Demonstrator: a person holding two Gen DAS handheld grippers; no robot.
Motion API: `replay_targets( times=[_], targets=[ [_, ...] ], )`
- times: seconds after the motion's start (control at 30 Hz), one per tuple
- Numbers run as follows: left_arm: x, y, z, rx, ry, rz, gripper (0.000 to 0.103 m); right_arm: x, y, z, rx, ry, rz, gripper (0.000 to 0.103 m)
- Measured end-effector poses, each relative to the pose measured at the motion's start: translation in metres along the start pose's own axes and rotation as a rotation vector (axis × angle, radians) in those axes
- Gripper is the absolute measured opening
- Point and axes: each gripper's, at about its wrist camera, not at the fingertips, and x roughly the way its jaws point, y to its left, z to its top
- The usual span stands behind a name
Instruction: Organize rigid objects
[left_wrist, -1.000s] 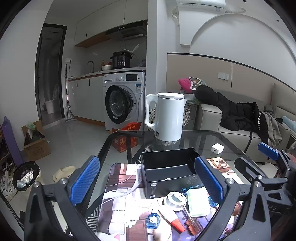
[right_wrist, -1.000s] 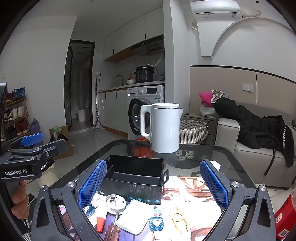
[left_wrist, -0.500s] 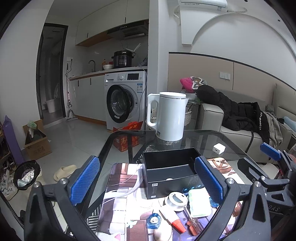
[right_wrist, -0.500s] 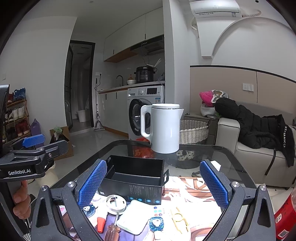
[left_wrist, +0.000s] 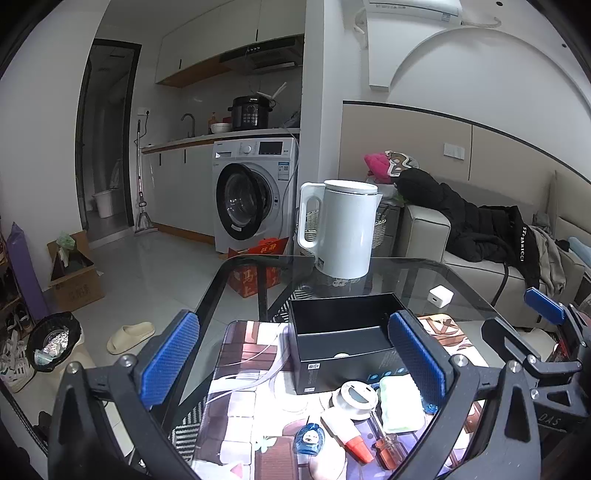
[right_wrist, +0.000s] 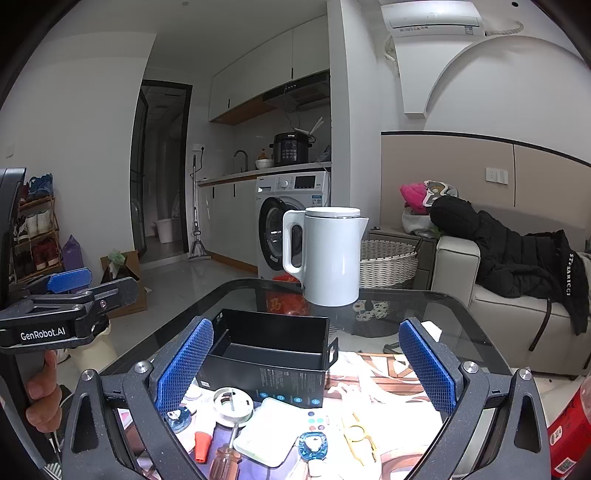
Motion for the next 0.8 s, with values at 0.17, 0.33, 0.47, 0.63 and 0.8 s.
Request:
replay_targets(
  times=[0.17,0.33,0.47,0.63,0.8],
  targets=[
    [0.0000,-0.0001,-0.0004,0.003,0.001,-0.001,0.103,0.0004,-0.0001,-0.0007,0.000,0.002,0.006,0.103],
    [0.0017,-0.0004,-0.0006,0.001,0.007,-0.001,0.103,0.0013,0.0003,-0.0009,0.000,0.002,0.006,0.103],
    [0.0032,-0.0011,-0.0005,0.005,0.011,0.006,0.103,0.0007,0.0006,-0.0013,0.000,0.001,0.006,0.103],
    [0.0019,-0.0005,-0.0007,0.003,0.010,0.006,0.103,0.0006,0.0009,-0.0017,0.000,0.003,0.010,0.103],
    [0.0029,-0.0008,-0.0011,0.006,0.013,0.007,0.103,0.0009,0.0005,-0.0039,0.001,0.003,0.007,0.103]
  ],
)
